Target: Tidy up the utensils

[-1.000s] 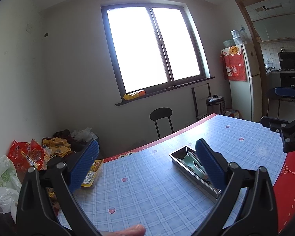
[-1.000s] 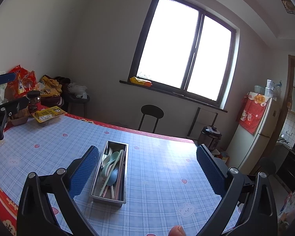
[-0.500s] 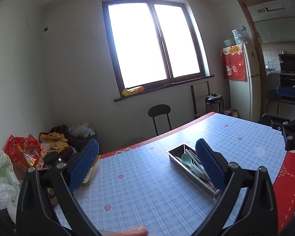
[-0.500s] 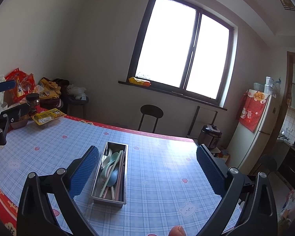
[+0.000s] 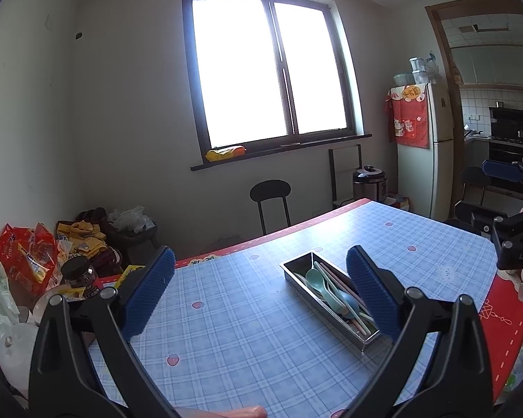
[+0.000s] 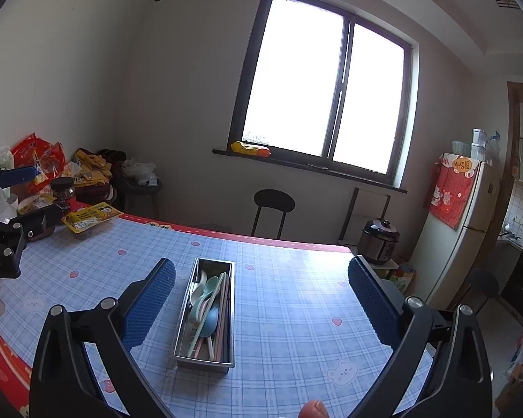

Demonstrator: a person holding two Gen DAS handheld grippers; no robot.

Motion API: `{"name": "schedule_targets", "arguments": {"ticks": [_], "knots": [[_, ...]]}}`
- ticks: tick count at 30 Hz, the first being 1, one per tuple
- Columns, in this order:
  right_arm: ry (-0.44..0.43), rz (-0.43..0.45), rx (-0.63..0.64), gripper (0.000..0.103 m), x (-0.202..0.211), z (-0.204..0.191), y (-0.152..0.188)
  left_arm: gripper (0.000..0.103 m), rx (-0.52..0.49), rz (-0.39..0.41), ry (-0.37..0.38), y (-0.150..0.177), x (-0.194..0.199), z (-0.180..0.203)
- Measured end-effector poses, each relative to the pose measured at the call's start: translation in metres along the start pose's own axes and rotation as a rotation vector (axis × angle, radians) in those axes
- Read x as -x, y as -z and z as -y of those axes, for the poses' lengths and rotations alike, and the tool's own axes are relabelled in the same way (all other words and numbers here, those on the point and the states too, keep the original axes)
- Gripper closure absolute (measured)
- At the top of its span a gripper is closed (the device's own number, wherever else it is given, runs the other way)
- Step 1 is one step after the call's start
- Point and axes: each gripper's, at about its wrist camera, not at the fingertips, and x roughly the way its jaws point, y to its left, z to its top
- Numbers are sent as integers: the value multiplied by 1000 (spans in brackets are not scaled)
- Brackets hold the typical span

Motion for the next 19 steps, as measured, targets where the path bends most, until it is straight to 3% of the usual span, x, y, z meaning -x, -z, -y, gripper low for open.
{"name": "schedule_targets", "arguments": {"ticks": [19], "knots": [[7, 5, -21, 6, 0, 3, -1, 6, 65, -16, 9, -3, -1, -13]]}}
